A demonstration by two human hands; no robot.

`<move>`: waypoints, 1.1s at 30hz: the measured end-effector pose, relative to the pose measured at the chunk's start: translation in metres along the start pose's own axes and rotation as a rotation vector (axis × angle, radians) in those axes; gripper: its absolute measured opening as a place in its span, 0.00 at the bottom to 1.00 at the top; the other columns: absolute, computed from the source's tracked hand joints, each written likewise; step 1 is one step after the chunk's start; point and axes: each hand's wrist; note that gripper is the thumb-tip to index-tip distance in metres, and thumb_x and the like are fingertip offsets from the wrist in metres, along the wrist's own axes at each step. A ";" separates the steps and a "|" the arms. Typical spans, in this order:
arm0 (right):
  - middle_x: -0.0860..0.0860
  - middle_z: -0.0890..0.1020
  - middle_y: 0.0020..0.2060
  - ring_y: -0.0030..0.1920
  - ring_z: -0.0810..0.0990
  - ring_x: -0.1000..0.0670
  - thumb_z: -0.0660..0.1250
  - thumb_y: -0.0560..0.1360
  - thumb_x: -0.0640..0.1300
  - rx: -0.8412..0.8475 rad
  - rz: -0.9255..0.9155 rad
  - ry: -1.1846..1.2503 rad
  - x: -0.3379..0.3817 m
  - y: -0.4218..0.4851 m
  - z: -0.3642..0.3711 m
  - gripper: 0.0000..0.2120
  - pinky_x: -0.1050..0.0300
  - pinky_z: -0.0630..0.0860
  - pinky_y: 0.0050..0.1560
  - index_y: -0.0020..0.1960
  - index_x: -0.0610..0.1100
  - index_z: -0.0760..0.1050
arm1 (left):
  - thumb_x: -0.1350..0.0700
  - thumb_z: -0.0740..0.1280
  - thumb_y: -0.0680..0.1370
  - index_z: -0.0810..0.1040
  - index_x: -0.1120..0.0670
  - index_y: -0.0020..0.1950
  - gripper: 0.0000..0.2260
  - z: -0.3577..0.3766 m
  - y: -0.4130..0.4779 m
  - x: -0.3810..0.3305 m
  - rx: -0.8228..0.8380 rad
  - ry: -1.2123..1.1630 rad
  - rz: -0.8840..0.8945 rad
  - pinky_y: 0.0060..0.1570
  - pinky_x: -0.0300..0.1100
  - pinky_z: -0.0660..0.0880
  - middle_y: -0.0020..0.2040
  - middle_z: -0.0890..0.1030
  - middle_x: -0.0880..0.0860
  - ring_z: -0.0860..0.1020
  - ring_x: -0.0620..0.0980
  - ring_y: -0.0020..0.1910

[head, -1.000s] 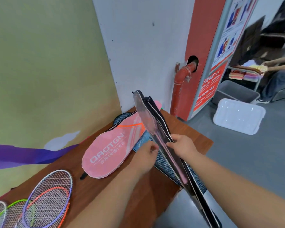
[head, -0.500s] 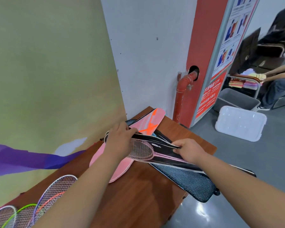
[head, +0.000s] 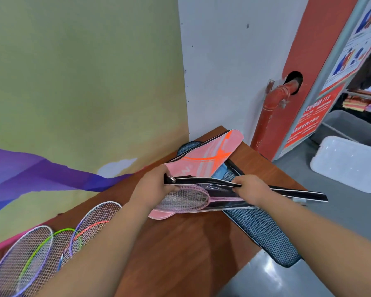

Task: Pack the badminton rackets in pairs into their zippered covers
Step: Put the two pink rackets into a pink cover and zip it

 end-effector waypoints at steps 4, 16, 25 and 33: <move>0.50 0.86 0.52 0.54 0.82 0.47 0.69 0.79 0.51 0.032 -0.142 0.007 0.054 0.005 0.001 0.10 0.51 0.77 0.56 0.58 0.50 0.83 | 0.46 0.84 0.63 0.70 0.49 0.44 0.24 0.006 -0.004 -0.003 -0.058 -0.121 -0.111 0.35 0.45 0.69 0.40 0.79 0.47 0.75 0.47 0.38; 0.56 0.86 0.43 0.45 0.81 0.55 0.74 0.76 0.46 0.001 -0.245 0.301 0.157 0.019 0.036 0.02 0.57 0.74 0.47 0.48 0.50 0.86 | 0.45 0.84 0.62 0.67 0.47 0.41 0.26 0.006 -0.010 0.002 -0.095 -0.171 -0.128 0.36 0.49 0.70 0.37 0.78 0.48 0.73 0.51 0.36; 0.53 0.81 0.41 0.42 0.78 0.49 0.71 0.78 0.49 -0.074 -0.142 0.273 0.149 0.013 0.039 0.07 0.54 0.71 0.38 0.48 0.45 0.79 | 0.51 0.84 0.65 0.68 0.48 0.39 0.23 0.000 -0.006 0.005 -0.015 -0.180 -0.090 0.35 0.47 0.66 0.37 0.78 0.50 0.69 0.49 0.34; 0.49 0.81 0.43 0.46 0.80 0.46 0.68 0.80 0.49 -0.144 -0.001 0.255 0.107 0.006 0.032 0.07 0.48 0.76 0.47 0.44 0.49 0.72 | 0.52 0.83 0.67 0.69 0.50 0.40 0.22 -0.003 -0.011 0.010 -0.007 -0.195 -0.070 0.33 0.46 0.63 0.36 0.75 0.50 0.68 0.49 0.34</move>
Point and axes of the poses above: each hand's wrist, its own y-axis towards the middle knuckle, its own z-axis out of the palm, x = y × z
